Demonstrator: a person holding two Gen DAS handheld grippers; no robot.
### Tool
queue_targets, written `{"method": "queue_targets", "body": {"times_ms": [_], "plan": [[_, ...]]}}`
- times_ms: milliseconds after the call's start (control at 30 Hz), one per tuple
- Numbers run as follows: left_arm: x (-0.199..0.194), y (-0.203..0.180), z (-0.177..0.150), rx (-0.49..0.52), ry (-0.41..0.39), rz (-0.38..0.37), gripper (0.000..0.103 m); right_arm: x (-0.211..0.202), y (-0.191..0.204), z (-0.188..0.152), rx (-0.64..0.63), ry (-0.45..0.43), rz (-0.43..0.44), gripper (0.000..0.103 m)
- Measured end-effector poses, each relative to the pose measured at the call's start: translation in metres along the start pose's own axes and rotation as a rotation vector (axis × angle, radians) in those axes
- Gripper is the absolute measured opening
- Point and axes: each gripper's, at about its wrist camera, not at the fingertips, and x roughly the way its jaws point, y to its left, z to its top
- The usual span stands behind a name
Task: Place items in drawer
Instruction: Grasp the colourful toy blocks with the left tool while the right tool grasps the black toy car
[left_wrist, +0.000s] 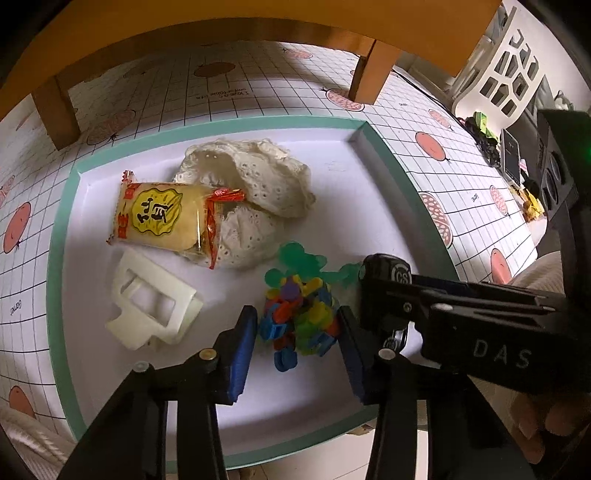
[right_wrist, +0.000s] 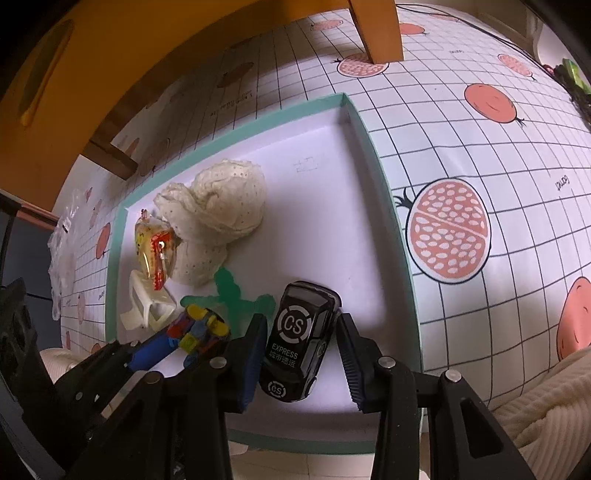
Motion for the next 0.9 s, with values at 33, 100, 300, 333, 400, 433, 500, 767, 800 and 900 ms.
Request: {"method": "queue_targets", "body": {"times_ms": [33,100,300,333,400,433,500,767,800,900], "plan": [[-0.001,0.001,0.0,-0.004,-0.003,-0.004,0.045,0.0,-0.001,-0.001,0.001,0.003,0.001,0.044],[-0.002,0.003,0.0,-0.012,-0.009,-0.011,0.044,-0.002,-0.003,-0.003,0.009,0.013,0.011,0.047],[-0.005,0.002,-0.002,-0.005,-0.014,-0.007,0.043,-0.003,-0.001,-0.008,0.01,0.031,0.012,0.055],[-0.005,0.002,-0.002,-0.002,-0.015,-0.005,0.042,-0.003,0.0,-0.008,0.007,0.031,0.009,0.055],[-0.006,0.002,-0.003,0.001,-0.014,-0.002,0.042,-0.003,0.002,-0.008,0.0,0.031,-0.001,0.055],[-0.006,0.001,-0.003,0.003,-0.013,-0.001,0.042,-0.002,0.003,-0.008,-0.005,0.031,-0.007,0.055],[-0.006,0.0,-0.004,0.01,-0.013,0.003,0.042,-0.001,0.005,-0.008,-0.013,0.027,-0.019,0.054],[-0.007,0.01,-0.003,-0.043,-0.015,-0.014,0.042,-0.002,0.003,-0.008,-0.002,0.02,-0.016,0.04],[-0.007,0.01,-0.003,-0.045,-0.016,-0.013,0.042,-0.002,0.002,-0.008,-0.001,0.02,-0.015,0.04],[-0.009,0.01,-0.004,-0.048,-0.022,-0.017,0.042,-0.001,0.002,-0.008,0.005,0.019,-0.009,0.04]]}}
